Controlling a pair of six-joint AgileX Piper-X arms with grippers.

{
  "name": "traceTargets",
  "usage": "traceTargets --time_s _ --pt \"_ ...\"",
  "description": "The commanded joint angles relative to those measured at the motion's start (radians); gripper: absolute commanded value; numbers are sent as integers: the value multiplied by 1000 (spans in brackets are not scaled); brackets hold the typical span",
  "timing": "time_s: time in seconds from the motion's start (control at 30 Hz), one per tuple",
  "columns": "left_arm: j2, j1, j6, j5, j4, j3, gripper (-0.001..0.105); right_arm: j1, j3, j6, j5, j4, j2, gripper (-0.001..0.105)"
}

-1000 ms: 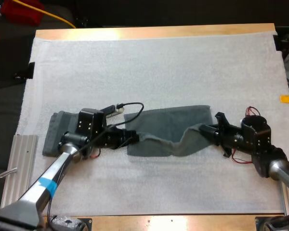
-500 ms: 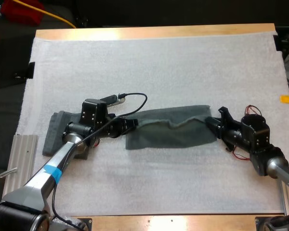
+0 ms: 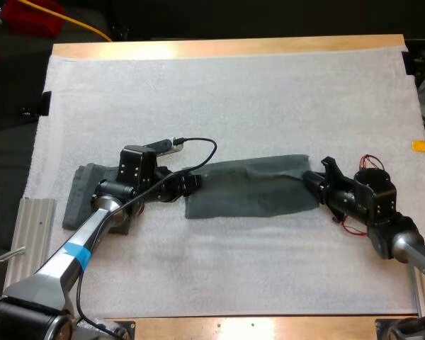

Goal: Pick towel from pile, fold and stack

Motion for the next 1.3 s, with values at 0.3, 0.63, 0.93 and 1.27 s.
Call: traceTargets --time_s 0.3,0.63,0.93,1.27 --pt "-6 2 7 94 3 -7 69 -4 -2 -121 -92 -196 5 70" --pt "-169 2 114 86 108 -7 69 -4 -2 -240 -167 -96 -35 70" --pt "-325 2 120 143 197 -7 69 -4 -2 -359 -165 166 -178 70" --pt "-522 2 120 191 379 -7 69 -4 -8 -540 -127 470 -321 70"
